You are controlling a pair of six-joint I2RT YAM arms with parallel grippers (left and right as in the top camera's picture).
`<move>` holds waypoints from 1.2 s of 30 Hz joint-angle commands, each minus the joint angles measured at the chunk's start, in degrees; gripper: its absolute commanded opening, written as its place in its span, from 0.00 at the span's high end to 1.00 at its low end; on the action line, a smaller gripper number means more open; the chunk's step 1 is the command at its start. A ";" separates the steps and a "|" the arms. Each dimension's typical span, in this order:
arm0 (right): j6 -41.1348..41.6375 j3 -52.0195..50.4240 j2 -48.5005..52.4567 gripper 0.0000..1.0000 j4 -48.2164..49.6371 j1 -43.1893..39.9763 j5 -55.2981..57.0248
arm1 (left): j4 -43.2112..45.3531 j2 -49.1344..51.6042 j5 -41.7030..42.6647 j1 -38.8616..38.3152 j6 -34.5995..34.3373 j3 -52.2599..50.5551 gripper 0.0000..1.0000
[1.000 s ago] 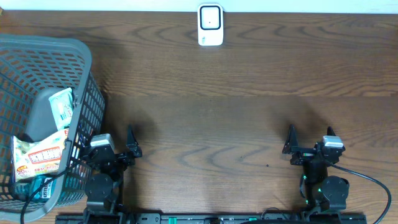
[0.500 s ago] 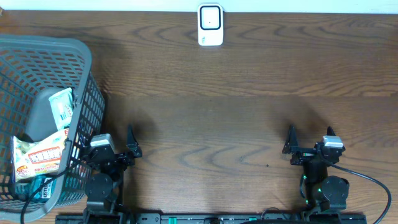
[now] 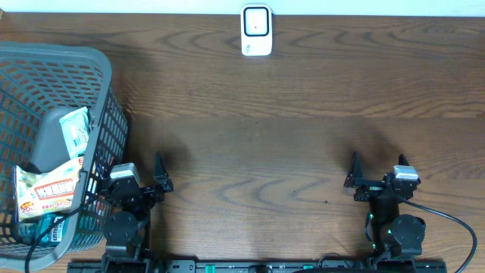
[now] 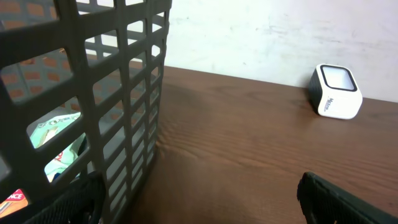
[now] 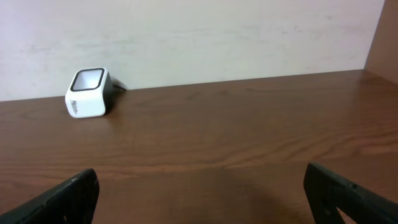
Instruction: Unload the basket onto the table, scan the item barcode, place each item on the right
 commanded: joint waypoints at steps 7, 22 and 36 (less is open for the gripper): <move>-0.92 -0.09 -0.13 0.01 -0.26 0.28 -0.33 | -1.03 -0.46 -0.50 0.35 0.76 -1.46 0.02; -0.92 -0.11 -0.13 0.01 -0.26 0.28 -0.33 | -1.03 -0.46 -0.50 0.35 0.76 -1.46 0.02; -0.92 -0.09 -0.13 0.01 -0.26 0.28 -0.33 | -1.03 -0.46 -0.50 0.35 0.76 -1.46 0.02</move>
